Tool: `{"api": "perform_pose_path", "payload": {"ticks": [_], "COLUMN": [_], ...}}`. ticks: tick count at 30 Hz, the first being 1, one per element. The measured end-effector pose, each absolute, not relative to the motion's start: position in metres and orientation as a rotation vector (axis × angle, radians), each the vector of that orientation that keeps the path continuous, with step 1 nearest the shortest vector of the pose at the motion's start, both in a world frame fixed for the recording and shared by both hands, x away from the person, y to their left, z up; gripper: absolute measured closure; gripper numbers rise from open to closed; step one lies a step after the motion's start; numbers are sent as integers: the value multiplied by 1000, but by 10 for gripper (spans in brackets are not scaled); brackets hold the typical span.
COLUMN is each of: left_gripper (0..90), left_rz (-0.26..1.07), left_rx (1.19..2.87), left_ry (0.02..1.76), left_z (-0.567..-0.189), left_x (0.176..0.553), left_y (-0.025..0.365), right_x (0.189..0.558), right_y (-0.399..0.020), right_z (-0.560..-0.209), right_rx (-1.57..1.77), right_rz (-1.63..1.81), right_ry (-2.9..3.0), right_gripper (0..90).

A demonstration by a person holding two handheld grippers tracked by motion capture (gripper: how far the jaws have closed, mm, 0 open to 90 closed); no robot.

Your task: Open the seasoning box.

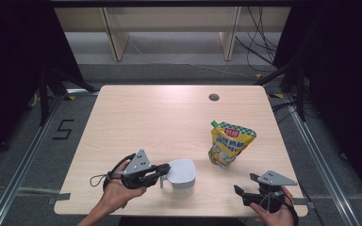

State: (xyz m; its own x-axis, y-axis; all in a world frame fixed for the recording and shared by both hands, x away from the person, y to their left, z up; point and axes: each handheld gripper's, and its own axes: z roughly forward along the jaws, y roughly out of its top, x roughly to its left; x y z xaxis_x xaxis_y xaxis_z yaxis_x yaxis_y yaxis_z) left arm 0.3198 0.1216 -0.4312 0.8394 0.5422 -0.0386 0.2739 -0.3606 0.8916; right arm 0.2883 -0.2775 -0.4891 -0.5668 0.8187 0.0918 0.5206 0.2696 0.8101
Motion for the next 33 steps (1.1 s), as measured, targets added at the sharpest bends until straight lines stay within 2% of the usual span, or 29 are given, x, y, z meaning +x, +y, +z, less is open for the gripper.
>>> {"api": "perform_pose_path", "payload": {"ticks": [9,15,19,33], "left_gripper": [836,831,831,833], "left_rz": [328,328,335,337], "left_rx": [1951,1934,1927,1913], "left_ry": [604,604,609,594], "left_z": [-433,-434,-435,-438], "left_x": [317,316,314,313], "left_y": [125,124,125,128], "right_x": [284,284,283,286], "right_y": [-267,-257,-249,-215], "right_z": [-486,-479,-473,-465], "right_rx": [1220,1117,1058,896], "right_rz": [1235,1289,1329,1458], "right_ry": [2217,2201,2175,2203], "right_gripper": [368,544,628,832]}}
